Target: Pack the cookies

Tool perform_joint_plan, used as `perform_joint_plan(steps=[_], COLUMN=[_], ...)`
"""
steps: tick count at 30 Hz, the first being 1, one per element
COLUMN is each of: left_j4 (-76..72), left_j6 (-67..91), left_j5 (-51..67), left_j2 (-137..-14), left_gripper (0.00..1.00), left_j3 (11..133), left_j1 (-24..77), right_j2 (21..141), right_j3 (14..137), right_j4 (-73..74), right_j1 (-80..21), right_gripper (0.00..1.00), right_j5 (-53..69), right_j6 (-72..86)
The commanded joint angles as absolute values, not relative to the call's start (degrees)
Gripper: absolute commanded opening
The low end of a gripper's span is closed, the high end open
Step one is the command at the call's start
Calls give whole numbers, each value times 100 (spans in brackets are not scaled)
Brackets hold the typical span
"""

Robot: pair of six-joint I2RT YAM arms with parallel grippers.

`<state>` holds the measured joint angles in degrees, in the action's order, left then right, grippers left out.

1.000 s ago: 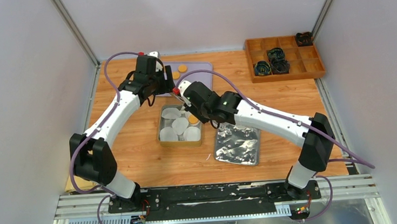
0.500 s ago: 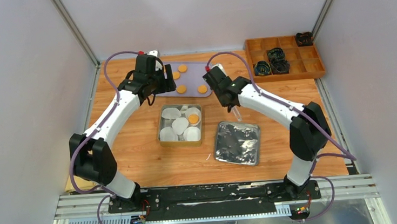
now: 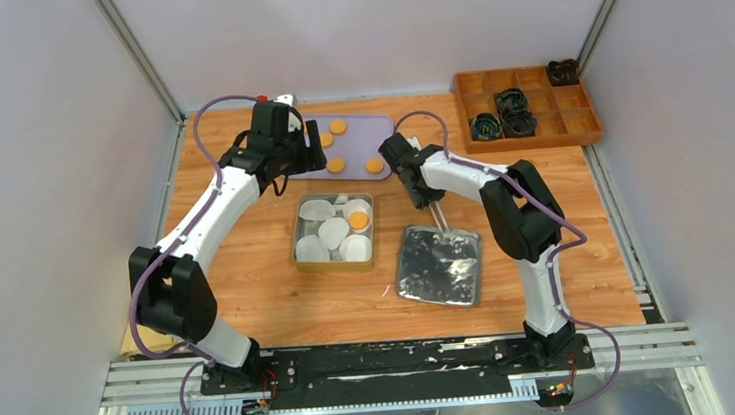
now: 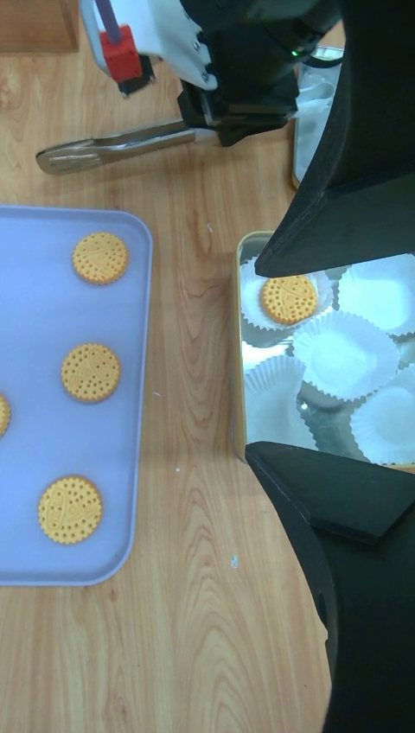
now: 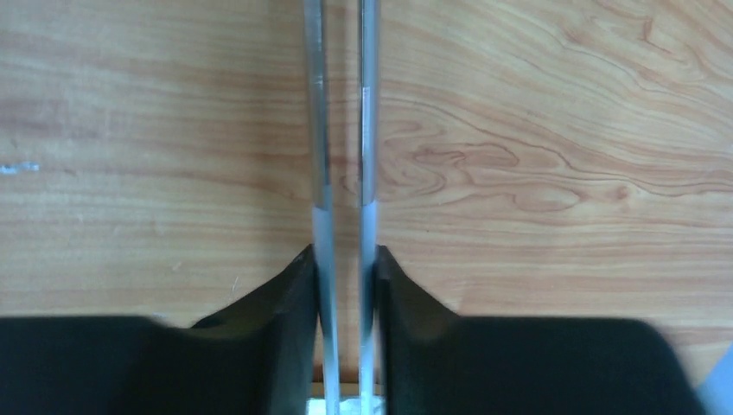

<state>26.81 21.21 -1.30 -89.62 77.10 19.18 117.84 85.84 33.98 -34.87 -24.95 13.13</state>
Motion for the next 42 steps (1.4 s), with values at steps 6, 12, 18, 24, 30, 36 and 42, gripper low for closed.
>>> perform_joint_plan(steps=[6,12,18,24,30,36,42], left_j4=[2797,2800,2798,2720,2710,2710,2708], left_j6=[2021,2029,2048,2099,2094,2082,2110], left_j5=[-116,-115,-54,114,126,122,207], left_j2=[-9137,-9155,-9182,-9227,-9219,-9242,-9253], left_gripper=[75,75,75,76,76,76,75], left_j3=[7893,7896,7902,7869,7853,7862,7867], left_j1=[1885,1882,1881,1882,1888,1881,1885], right_j2=[11720,11862,11939,12203,12620,12622,12307], right_j3=[8215,8211,8042,8175,8570,8327,7883], right_j4=[2725,2615,2520,2491,2764,2751,2733], right_j1=[-3026,-2960,-2782,-2594,-2579,-2593,-2672], right_gripper=[78,78,78,77,74,66,74], right_j5=[-1403,-1266,-1391,-1133,-1166,-1145,-1358], right_j6=[1364,1374,1562,1610,1601,1705,1795])
